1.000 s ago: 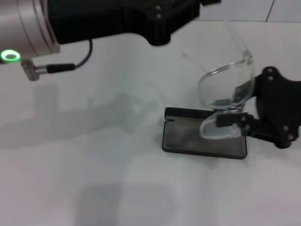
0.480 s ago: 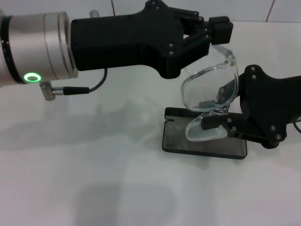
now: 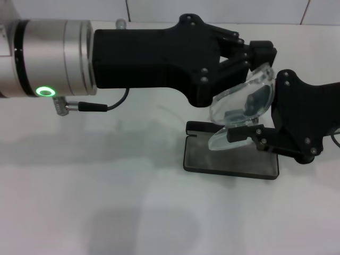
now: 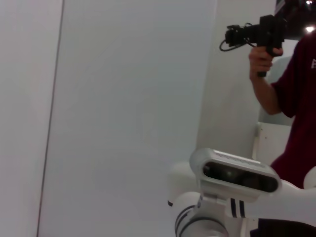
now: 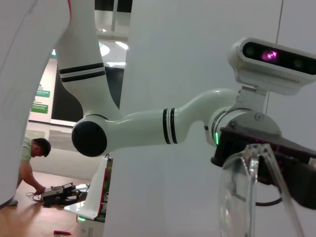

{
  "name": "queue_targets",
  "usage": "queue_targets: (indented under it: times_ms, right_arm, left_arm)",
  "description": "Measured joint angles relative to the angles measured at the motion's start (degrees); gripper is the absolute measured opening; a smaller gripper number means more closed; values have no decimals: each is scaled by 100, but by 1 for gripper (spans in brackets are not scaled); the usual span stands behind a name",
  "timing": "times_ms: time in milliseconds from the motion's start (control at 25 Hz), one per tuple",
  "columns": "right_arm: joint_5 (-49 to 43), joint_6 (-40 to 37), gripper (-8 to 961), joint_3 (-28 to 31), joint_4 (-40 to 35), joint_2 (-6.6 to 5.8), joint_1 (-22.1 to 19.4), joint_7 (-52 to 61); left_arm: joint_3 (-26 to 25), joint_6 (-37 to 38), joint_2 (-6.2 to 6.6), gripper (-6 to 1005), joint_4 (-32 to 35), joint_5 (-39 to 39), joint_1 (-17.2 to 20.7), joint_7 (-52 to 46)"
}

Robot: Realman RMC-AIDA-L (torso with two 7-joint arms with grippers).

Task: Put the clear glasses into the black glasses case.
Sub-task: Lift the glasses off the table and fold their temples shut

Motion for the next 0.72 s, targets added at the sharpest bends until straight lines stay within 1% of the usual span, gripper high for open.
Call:
queue_targets:
  times_ms: [240, 520, 720]
  right_arm:
    - [0, 60, 131, -8, 10, -7, -8, -47]
    - [-3, 85, 131, -17, 15, -10, -13, -71]
    - [-4, 86, 131, -17, 16, -9, -23, -124]
  left_arm:
    - [-29, 143, 1, 51, -149, 21, -146, 3]
    - [-54, 157, 0, 52, -153, 22, -172, 6]
    - [-170, 156, 0, 52, -155, 23, -171, 35]
